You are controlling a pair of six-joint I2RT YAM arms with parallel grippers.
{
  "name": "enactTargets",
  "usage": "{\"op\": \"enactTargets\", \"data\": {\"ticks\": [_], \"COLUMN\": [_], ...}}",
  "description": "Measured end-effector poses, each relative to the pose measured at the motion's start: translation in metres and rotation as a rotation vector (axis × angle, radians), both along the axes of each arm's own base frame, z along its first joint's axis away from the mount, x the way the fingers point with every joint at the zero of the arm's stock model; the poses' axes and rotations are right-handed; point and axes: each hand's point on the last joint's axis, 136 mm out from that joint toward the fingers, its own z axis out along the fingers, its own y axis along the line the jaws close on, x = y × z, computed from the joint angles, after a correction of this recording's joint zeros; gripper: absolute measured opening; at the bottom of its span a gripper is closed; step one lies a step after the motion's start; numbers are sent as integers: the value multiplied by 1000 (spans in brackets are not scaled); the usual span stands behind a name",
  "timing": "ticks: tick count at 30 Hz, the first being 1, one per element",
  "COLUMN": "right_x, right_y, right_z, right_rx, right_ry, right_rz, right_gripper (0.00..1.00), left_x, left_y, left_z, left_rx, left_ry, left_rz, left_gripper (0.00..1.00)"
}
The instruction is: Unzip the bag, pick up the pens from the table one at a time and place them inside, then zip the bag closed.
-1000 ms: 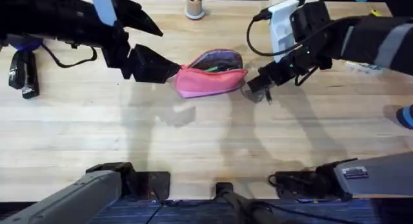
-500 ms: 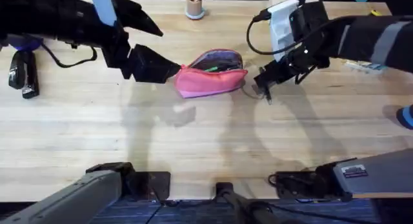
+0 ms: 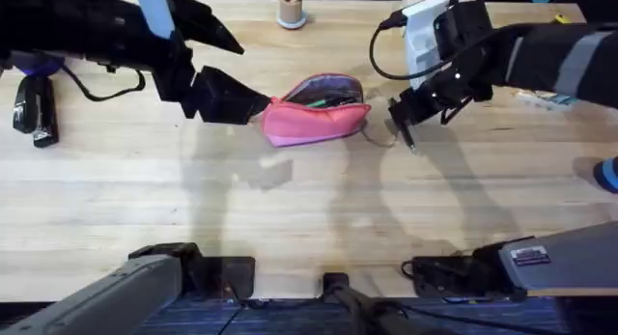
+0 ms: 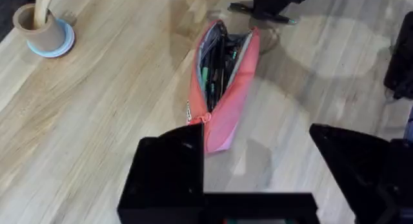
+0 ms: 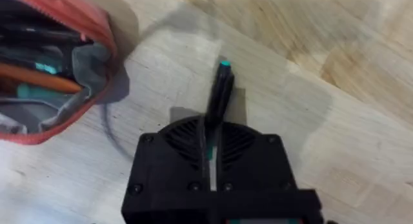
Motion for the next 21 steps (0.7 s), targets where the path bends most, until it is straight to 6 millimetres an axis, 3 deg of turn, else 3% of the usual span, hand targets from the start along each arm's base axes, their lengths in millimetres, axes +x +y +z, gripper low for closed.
{"op": "enactTargets", "data": {"ticks": [11, 21], "right_x": [8, 50], "right_y": [6, 16], "right_z": [8, 61], "right_rx": [24, 57], "right_ry": [-14, -168], "right_rz": [10, 16], "right_gripper": [30, 30], "left_x": [0, 0], "left_y": [0, 0], "left_z": [0, 0], "left_rx": [0, 0], "left_ry": [0, 0], "left_rz": [0, 0], "left_gripper": [993, 994]}}
